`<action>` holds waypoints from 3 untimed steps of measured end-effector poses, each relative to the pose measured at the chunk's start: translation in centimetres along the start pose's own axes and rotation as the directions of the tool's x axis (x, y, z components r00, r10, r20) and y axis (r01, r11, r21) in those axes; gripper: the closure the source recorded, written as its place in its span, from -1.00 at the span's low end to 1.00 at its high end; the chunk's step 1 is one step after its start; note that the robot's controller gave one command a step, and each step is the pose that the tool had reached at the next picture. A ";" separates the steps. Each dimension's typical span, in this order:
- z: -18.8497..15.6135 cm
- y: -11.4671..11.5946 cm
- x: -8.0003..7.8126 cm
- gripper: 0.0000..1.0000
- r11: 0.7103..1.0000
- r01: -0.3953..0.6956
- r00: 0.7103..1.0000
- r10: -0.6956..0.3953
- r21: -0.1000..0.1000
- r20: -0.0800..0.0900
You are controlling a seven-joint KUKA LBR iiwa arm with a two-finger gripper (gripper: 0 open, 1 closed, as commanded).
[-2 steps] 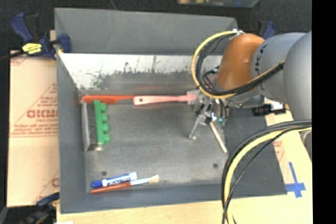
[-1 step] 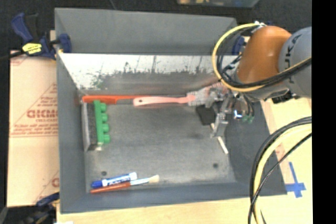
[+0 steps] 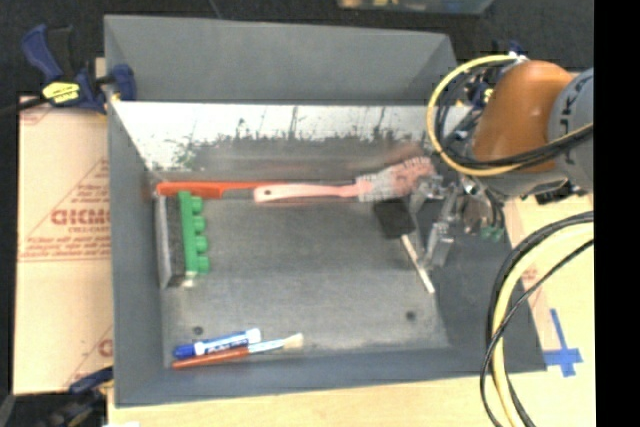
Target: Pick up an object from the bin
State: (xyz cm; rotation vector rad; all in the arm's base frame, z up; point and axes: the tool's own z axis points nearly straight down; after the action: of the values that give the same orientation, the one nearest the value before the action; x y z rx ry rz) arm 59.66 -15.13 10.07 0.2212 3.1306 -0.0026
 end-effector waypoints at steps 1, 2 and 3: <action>3.0 1.7 -1.6 -1.00 0.973 -0.230 0.973 0.230 -0.005 0.010; 2.8 2.9 -1.8 1.00 0.886 -0.463 0.886 0.463 -0.006 0.017; 2.7 2.9 -1.8 1.00 0.887 -0.462 0.887 0.462 -0.006 0.017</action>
Offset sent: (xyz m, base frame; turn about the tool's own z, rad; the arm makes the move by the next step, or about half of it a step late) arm 0.0192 0.0278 -0.0307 0.4859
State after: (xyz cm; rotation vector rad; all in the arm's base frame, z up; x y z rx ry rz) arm 61.88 -12.56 7.34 0.9543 2.9708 -0.0011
